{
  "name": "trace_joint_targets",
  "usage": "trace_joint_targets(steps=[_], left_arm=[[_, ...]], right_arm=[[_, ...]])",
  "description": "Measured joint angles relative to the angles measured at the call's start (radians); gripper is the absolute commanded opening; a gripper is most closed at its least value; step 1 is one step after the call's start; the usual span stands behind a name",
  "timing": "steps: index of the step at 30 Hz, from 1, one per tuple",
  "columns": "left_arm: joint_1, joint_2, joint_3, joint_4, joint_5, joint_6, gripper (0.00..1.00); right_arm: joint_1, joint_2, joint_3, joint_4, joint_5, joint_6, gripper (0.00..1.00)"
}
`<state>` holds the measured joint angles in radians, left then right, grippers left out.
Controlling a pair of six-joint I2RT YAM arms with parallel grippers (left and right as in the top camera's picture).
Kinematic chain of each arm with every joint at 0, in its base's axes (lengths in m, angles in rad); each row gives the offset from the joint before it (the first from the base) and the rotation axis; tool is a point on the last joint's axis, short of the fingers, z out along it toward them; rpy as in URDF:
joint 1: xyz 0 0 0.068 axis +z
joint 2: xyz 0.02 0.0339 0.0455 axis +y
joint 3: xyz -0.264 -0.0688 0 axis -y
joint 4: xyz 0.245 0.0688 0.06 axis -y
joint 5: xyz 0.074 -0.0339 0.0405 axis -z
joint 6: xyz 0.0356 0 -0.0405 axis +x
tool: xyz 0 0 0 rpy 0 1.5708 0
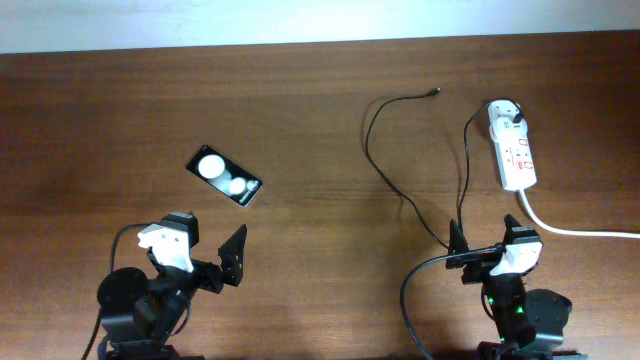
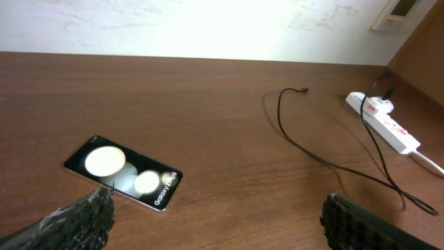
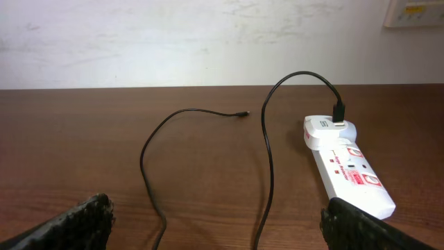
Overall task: Plug charger to phone and switch on socket
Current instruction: 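Lower the open left gripper over the phone's lower end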
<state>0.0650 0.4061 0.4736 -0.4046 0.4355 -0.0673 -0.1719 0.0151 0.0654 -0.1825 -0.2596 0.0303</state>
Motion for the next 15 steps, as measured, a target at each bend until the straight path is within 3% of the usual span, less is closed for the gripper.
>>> trace_joint_targets(steps=[5,8,15], left_arm=[[0.000,0.055,0.008,-0.003,0.003,-0.055,0.99],[0.000,0.219,0.055,-0.080,-0.021,-0.111,0.99],[0.000,0.639,0.254,-0.289,-0.108,-0.121,0.99]], right_arm=[[0.000,0.000,0.000,0.000,0.000,0.001,0.99],[0.000,0.000,0.000,0.001,0.000,0.000,0.99],[0.000,0.000,0.000,0.001,0.000,0.000,0.99]])
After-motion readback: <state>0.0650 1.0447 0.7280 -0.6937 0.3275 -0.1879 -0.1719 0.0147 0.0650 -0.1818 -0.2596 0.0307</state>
